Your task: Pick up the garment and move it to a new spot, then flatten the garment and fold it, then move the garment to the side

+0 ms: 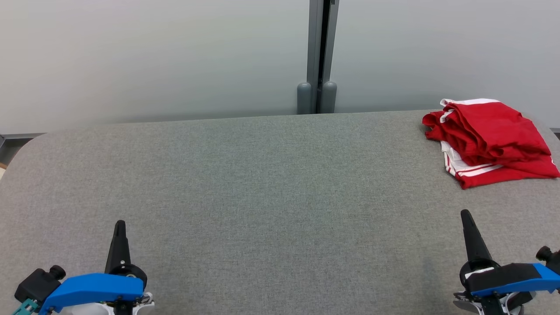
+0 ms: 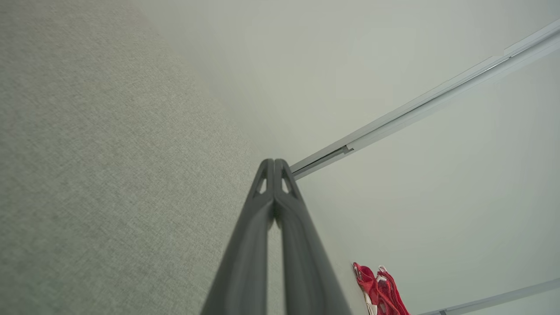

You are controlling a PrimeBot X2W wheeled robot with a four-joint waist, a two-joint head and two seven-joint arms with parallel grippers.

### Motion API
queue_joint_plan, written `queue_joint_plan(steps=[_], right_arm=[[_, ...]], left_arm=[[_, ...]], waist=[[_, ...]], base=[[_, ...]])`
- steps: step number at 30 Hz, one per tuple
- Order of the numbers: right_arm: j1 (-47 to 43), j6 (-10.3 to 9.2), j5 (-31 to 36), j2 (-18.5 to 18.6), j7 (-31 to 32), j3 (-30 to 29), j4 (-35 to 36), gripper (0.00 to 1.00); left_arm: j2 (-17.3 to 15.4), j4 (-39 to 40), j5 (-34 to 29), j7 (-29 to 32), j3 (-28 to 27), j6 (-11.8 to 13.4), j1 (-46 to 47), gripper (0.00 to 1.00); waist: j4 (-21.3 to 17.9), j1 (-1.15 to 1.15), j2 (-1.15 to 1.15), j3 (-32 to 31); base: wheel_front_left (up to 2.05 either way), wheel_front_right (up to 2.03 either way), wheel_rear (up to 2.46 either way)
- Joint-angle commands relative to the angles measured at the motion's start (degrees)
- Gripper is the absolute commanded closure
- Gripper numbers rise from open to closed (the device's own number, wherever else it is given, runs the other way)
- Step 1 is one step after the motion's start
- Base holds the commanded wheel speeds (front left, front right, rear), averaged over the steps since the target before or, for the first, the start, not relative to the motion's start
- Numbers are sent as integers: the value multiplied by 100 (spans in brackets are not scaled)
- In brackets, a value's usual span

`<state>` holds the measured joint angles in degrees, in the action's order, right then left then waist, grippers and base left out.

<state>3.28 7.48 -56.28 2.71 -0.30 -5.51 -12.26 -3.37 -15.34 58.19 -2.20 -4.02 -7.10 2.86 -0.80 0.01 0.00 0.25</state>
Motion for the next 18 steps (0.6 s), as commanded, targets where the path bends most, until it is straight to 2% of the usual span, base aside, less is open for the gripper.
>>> queue_joint_plan(steps=[1, 18], right_arm=[[154, 1, -158, 22, 28, -19, 31, 100], [202, 2, -1220, 25, 233, -47, -34, 100]], left_arm=[[-13, 74, 136, 33, -34, -31, 181, 100], [6, 95, 1142, 299, -107, -41, 238, 100]], waist=[[1, -1, 0, 0], [21, -1, 0, -2]], base=[[0, 0, 0], [0, 0, 0]])
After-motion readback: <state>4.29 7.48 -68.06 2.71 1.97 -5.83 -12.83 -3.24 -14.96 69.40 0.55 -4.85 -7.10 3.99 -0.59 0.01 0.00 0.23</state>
